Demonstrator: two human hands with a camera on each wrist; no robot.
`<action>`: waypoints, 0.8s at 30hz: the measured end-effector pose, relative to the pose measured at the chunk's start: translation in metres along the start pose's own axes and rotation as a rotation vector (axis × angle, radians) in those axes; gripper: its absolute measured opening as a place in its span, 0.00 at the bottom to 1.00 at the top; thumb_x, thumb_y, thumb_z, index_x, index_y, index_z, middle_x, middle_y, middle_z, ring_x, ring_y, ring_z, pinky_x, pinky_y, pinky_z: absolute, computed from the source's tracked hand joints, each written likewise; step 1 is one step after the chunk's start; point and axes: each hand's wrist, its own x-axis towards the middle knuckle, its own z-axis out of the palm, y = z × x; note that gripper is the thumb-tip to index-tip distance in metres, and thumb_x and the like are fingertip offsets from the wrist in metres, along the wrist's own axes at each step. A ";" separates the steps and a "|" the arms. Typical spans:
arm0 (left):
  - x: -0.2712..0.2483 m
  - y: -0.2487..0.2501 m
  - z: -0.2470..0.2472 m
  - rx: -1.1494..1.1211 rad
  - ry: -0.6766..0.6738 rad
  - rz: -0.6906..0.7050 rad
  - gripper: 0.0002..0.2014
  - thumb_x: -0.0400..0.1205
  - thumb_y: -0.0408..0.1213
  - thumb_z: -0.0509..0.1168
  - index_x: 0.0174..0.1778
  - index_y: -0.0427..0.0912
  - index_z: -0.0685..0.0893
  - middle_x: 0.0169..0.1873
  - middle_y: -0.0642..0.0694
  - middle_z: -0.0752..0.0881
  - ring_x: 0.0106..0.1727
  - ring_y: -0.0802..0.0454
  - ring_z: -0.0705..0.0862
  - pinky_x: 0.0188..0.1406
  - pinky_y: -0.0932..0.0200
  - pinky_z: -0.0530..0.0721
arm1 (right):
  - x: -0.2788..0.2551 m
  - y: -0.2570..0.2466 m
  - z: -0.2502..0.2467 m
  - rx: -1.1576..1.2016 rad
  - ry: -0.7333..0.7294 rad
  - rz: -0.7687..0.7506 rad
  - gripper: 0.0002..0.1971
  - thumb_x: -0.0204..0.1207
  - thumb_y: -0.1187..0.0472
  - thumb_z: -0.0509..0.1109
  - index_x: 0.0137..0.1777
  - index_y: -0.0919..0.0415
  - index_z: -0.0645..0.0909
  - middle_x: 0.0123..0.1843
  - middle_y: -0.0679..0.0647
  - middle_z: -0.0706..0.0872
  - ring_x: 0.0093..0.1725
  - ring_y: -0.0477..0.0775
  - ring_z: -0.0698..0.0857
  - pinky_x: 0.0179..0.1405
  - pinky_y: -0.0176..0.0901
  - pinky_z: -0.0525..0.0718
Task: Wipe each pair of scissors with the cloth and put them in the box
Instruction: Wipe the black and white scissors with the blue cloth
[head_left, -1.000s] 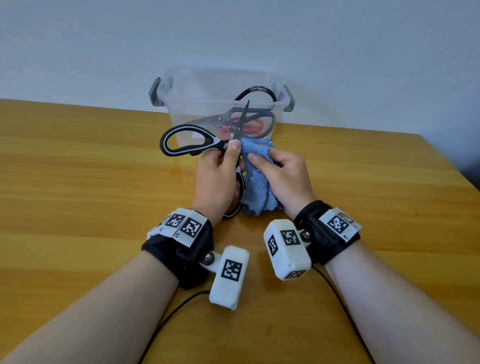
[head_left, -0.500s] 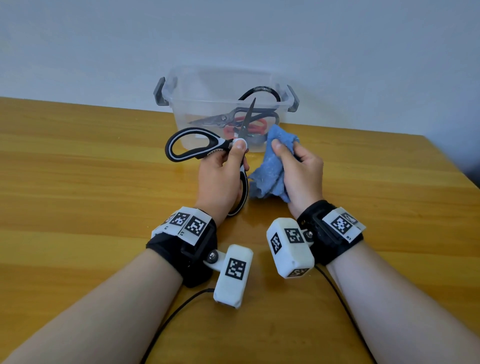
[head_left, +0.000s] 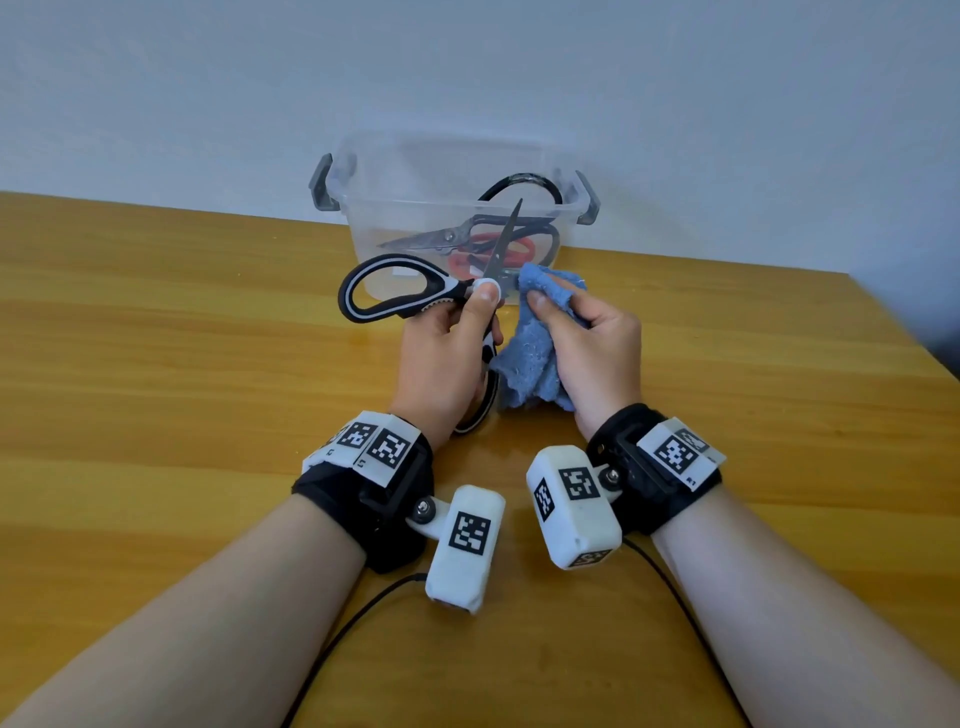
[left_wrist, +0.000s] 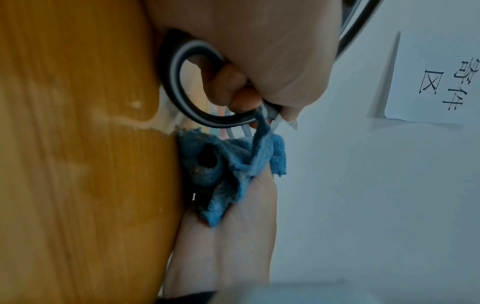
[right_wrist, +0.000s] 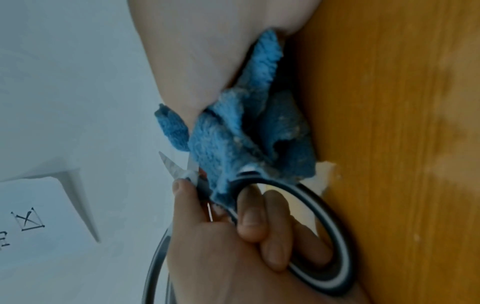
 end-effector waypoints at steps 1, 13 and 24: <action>-0.001 0.001 0.000 0.008 -0.001 0.015 0.25 0.92 0.46 0.61 0.36 0.29 0.79 0.16 0.51 0.72 0.16 0.52 0.70 0.19 0.63 0.69 | 0.003 0.001 -0.002 0.004 0.054 0.010 0.10 0.79 0.61 0.78 0.37 0.48 0.91 0.35 0.48 0.92 0.37 0.46 0.89 0.40 0.45 0.88; 0.000 0.003 -0.003 -0.073 0.098 0.016 0.23 0.93 0.48 0.58 0.37 0.36 0.78 0.17 0.53 0.68 0.17 0.48 0.68 0.15 0.63 0.66 | 0.015 0.005 -0.012 0.269 0.186 0.014 0.12 0.84 0.66 0.71 0.59 0.49 0.90 0.47 0.53 0.90 0.37 0.59 0.88 0.23 0.49 0.86; 0.002 0.001 -0.004 -0.055 0.112 0.017 0.22 0.93 0.47 0.59 0.37 0.35 0.79 0.17 0.53 0.72 0.18 0.50 0.70 0.16 0.63 0.68 | 0.006 0.003 -0.006 0.240 -0.175 -0.005 0.17 0.75 0.68 0.72 0.56 0.47 0.93 0.62 0.54 0.92 0.68 0.61 0.87 0.69 0.68 0.84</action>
